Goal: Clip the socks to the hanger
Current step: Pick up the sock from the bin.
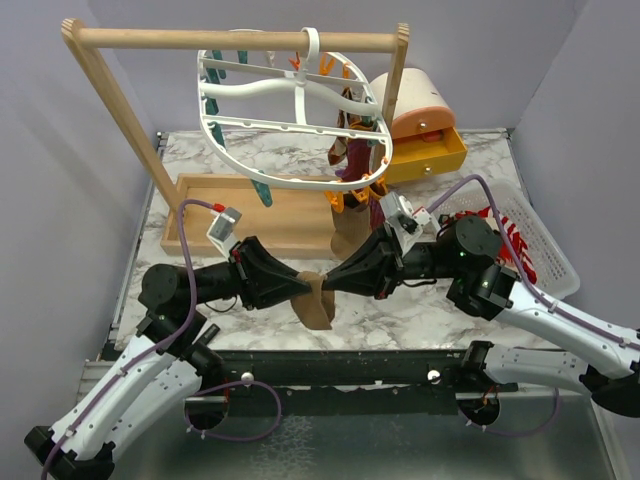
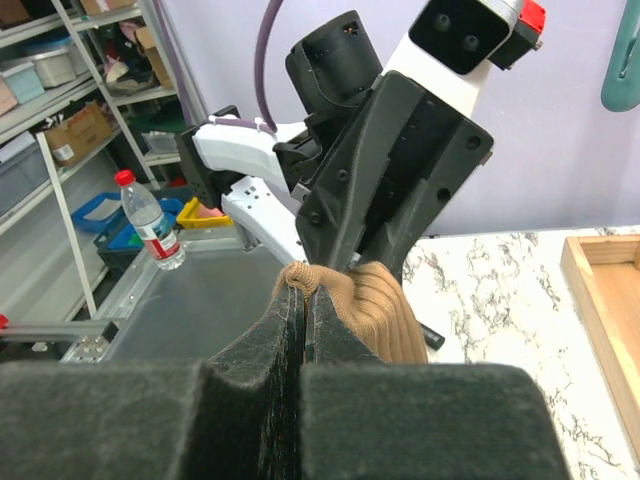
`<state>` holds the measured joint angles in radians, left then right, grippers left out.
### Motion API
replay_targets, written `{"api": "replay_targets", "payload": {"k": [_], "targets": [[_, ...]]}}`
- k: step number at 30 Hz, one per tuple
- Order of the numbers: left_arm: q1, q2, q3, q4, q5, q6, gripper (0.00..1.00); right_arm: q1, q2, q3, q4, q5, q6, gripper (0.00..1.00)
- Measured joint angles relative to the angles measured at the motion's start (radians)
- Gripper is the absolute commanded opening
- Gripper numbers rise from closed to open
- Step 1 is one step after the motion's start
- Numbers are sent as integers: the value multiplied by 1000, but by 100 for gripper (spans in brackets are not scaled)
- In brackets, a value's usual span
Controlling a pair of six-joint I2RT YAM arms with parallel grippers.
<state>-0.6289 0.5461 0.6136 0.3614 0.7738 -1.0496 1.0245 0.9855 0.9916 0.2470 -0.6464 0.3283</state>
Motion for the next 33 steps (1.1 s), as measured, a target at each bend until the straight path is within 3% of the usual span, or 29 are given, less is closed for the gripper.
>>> {"api": "replay_targets", "payload": {"k": [2,3,4,6,9,11,19,27,33], "targets": [[0,-1,0,0,0,-4,0,4,0,0,1,2,0,0],[0,-4,0,0,-3,-3,0,5,0,0,0,2,0,1],[0,-8,0,0,-4,-2,0,6,0,-2,1,2,1,8],[0,-23,-2,-2,-9,2,0,8,-6,-10,-1,4,7,44],[0,-58,-9,-2,-24,22,0,11,-31,-34,-17,25,37,82],[0,-82,-9,-3,-37,48,0,11,-59,-48,-47,60,61,98],[0,-152,64,-78,-118,246,0,11,-204,-136,-73,153,276,100],[0,-219,102,-90,-194,499,0,11,-130,-230,114,155,574,100],[0,-205,112,-166,-110,739,0,26,-65,-273,249,200,750,100]]}}
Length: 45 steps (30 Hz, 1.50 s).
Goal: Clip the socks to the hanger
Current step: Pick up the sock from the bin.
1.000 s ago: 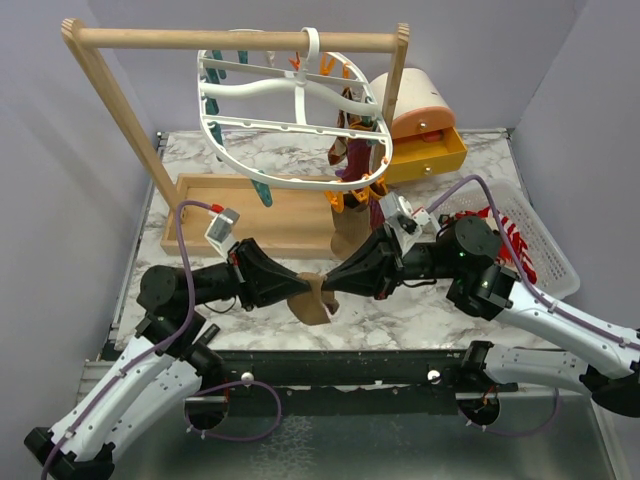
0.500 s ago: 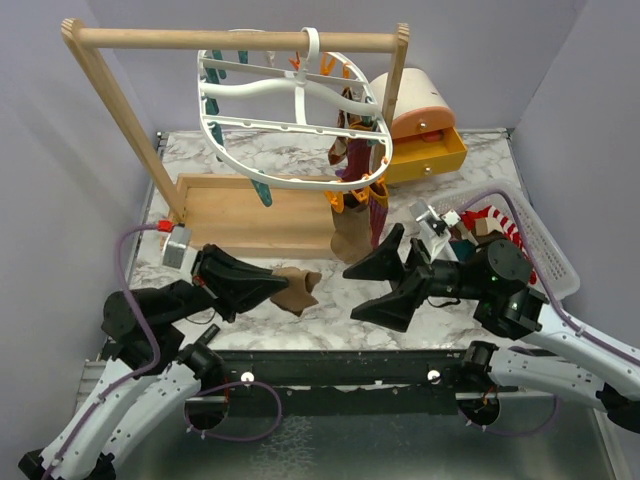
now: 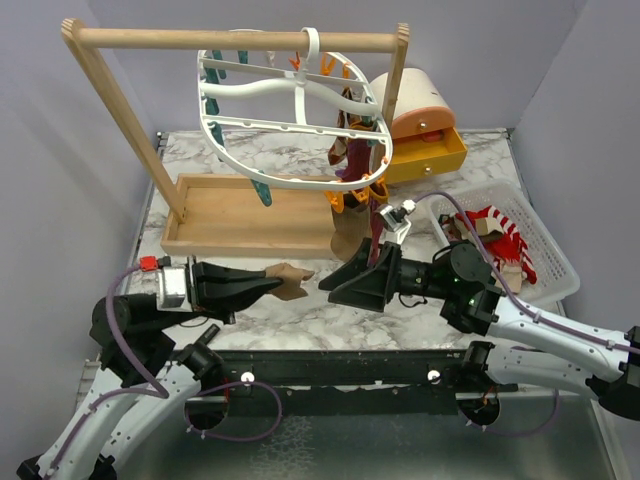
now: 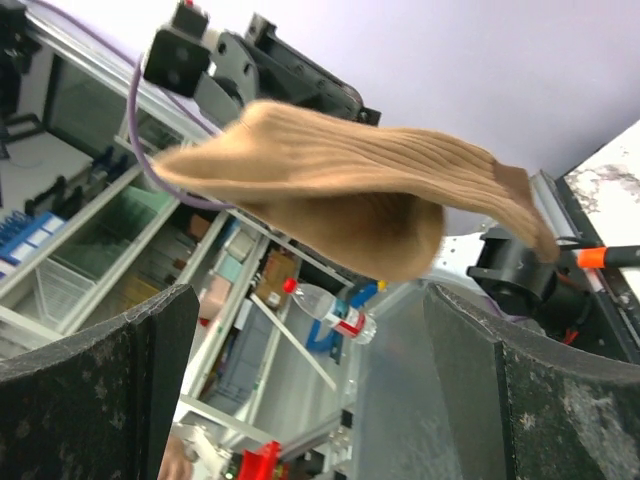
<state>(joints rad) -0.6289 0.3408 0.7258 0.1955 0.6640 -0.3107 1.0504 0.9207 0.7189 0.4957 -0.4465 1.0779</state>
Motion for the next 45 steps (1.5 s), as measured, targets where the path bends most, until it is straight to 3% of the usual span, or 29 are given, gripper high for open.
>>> {"api": "replay_targets", "payload": {"k": [8,13,27,33,45], "targets": [[0,3,5,-277,134,335,0,12,17,79,-99,103,75,100],[0,-2,-14,-365,185,450,0,18,61,89,-177,131,140,99],[0,-13,-44,-425,214,564,0,41,173,52,-307,172,305,97],[0,33,11,-437,229,594,0,76,194,-31,-225,205,398,97],[0,58,60,-417,293,580,0,113,241,-15,-74,324,492,95]]}}
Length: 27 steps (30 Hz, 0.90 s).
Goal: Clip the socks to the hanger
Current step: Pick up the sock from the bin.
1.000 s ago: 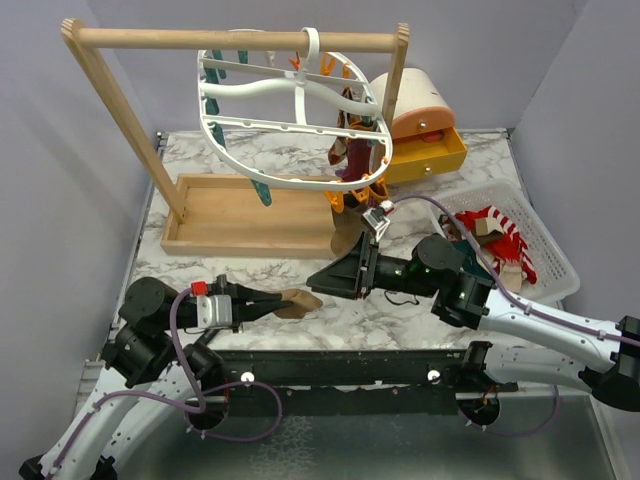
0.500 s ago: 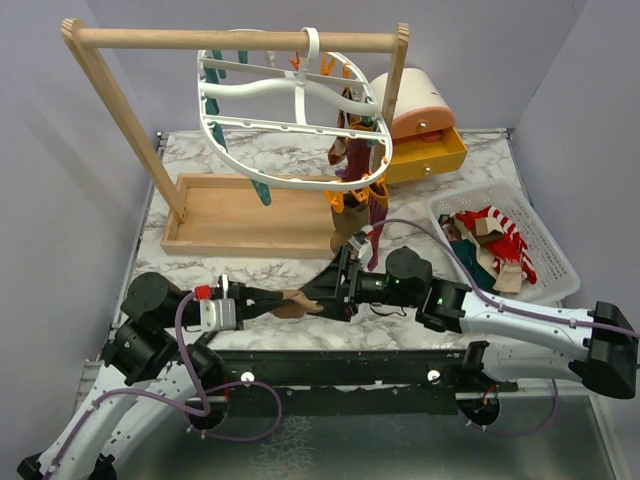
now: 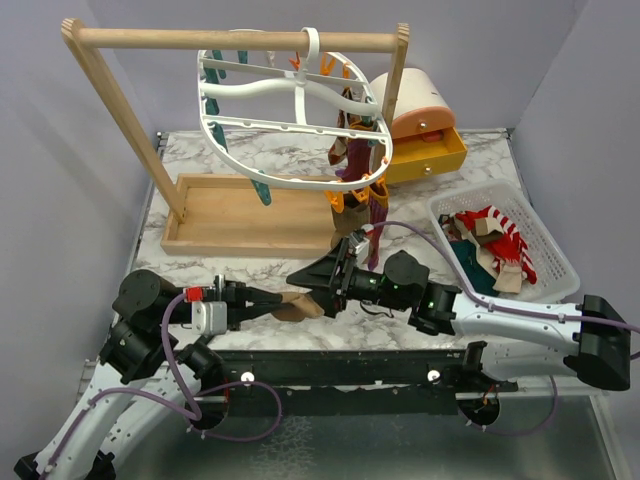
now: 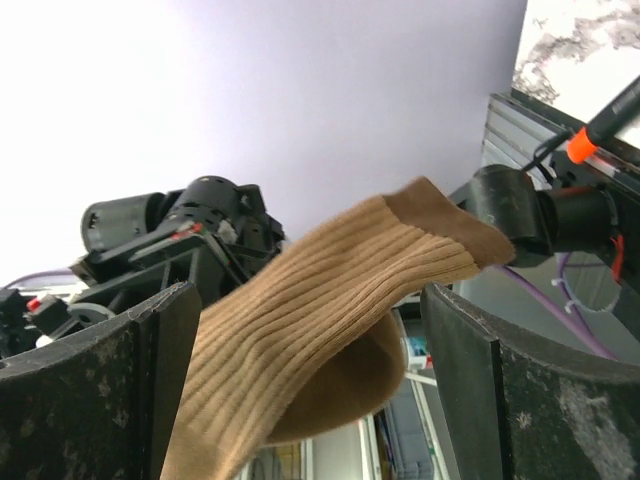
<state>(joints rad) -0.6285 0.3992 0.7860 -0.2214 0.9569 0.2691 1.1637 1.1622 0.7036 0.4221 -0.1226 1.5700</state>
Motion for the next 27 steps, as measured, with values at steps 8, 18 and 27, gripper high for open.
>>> {"api": "replay_targets", "payload": {"k": [8,18,27], "targets": [[0,-19,-51,40,35,-64,0,19,32,24,86,56,26,73],[0,-36,-61,58,38,-83,0,27,79,51,143,47,-1,1],[0,-122,-143,47,-5,-231,99,26,-56,65,26,53,-196,1]]}}
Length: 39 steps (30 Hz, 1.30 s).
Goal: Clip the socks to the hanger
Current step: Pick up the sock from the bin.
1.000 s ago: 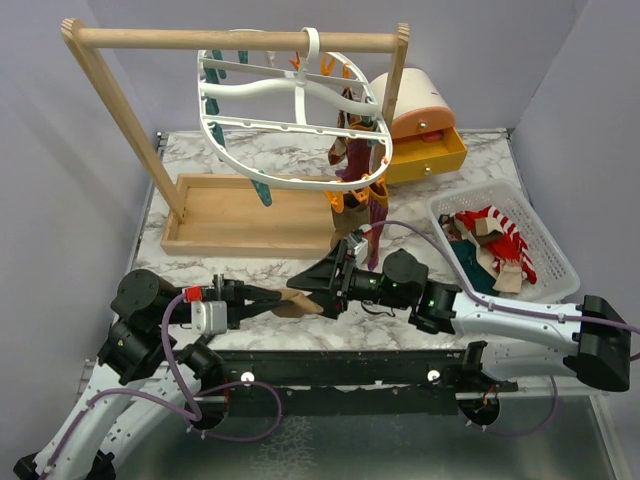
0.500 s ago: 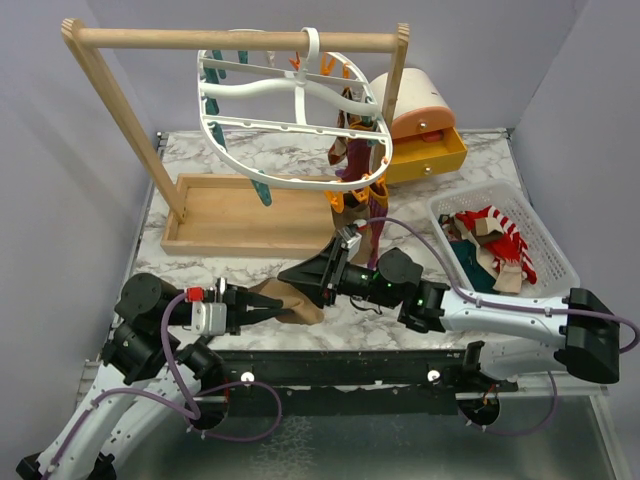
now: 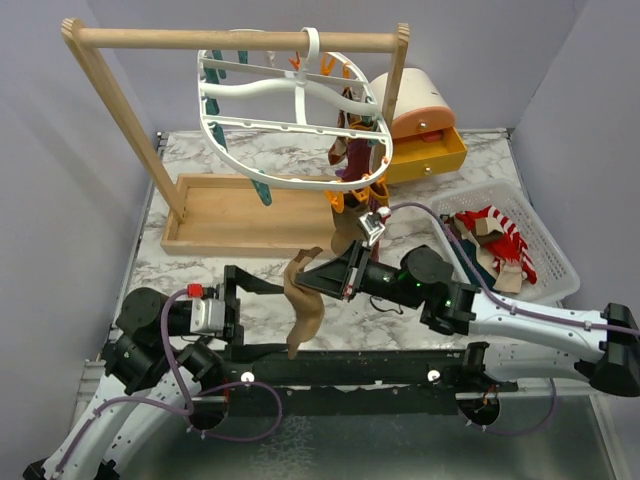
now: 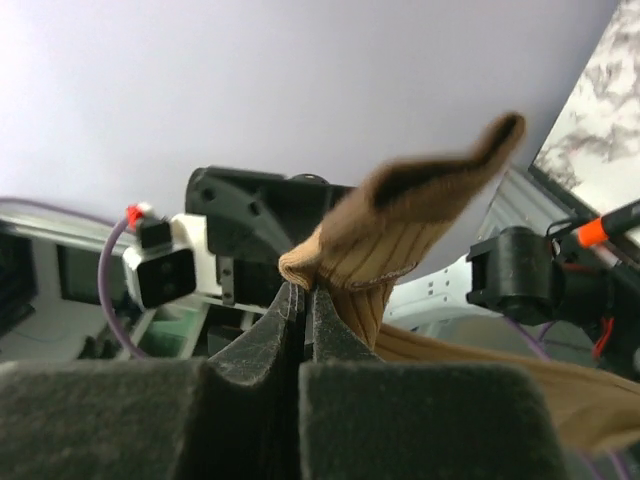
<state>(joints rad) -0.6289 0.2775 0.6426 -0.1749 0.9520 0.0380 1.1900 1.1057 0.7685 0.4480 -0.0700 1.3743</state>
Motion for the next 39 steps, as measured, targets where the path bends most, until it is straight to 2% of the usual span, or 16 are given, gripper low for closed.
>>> {"api": "replay_targets", "payload": {"k": [5,11,16,20,24,26,31,39], "targets": [[0,-67,-12,-15,-76,-128,99,1,-88,71,-145,-23,-228,1],[-1,-87,-19,9,-201,-333,99,2,-119,194,-330,-108,-597,1],[-1,48,-13,71,-265,-518,99,2,-236,148,-421,-160,-917,0],[-1,175,-19,146,-272,-681,99,2,-311,109,-445,-186,-1082,0],[-1,188,-100,301,-274,-826,99,2,-323,80,-410,-194,-1143,0],[-1,181,-116,342,-280,-864,95,2,-334,41,-377,-193,-1152,0],[-1,170,-126,492,-298,-958,62,2,-345,-14,-298,-193,-1158,0],[-1,185,-137,600,-326,-1025,57,2,-345,-31,-163,-193,-1152,1]]}}
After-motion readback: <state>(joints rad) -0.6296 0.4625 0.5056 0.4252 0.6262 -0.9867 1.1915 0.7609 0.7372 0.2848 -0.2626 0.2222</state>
